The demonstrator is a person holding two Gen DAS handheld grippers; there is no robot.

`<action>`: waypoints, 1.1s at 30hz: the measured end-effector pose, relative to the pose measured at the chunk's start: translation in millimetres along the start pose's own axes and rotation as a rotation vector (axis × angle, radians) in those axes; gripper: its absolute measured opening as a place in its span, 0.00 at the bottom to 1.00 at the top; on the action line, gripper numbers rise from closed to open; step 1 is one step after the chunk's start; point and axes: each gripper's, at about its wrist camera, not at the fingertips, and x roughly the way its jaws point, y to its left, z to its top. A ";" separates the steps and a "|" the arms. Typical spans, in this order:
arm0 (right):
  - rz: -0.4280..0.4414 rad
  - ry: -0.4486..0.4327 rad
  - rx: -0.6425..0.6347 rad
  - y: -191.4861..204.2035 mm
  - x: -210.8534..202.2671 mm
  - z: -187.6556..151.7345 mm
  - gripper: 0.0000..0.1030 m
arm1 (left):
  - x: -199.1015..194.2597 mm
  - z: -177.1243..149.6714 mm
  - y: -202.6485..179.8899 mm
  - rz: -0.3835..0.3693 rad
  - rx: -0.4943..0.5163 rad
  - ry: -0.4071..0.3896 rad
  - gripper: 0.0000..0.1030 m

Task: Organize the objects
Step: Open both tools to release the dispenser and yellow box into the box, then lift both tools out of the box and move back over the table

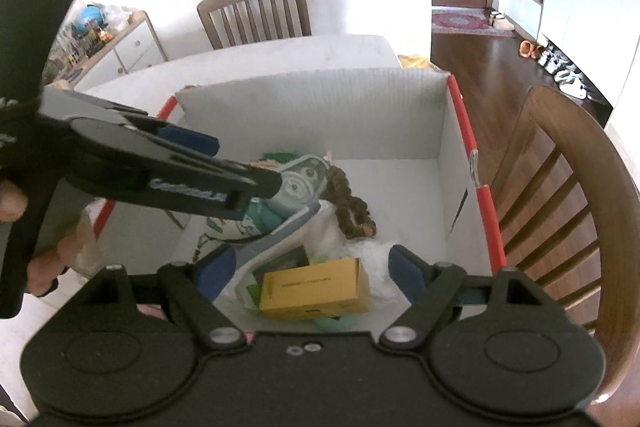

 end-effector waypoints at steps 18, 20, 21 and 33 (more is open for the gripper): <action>0.029 -0.111 0.016 39.7 -44.7 7.7 0.85 | -99.9 -30.4 34.1 0.001 -0.092 -0.184 0.71; 0.029 -0.125 0.018 48.3 -47.8 7.9 0.85 | -109.4 -37.5 41.3 -0.007 -0.095 -0.199 0.71; 0.029 -0.130 0.020 53.0 -48.0 8.5 0.85 | -113.7 -41.1 45.3 -0.010 -0.100 -0.204 0.71; 0.051 -0.181 0.061 111.4 -44.1 9.9 0.99 | -155.5 -83.2 98.7 0.002 -0.129 -0.250 0.82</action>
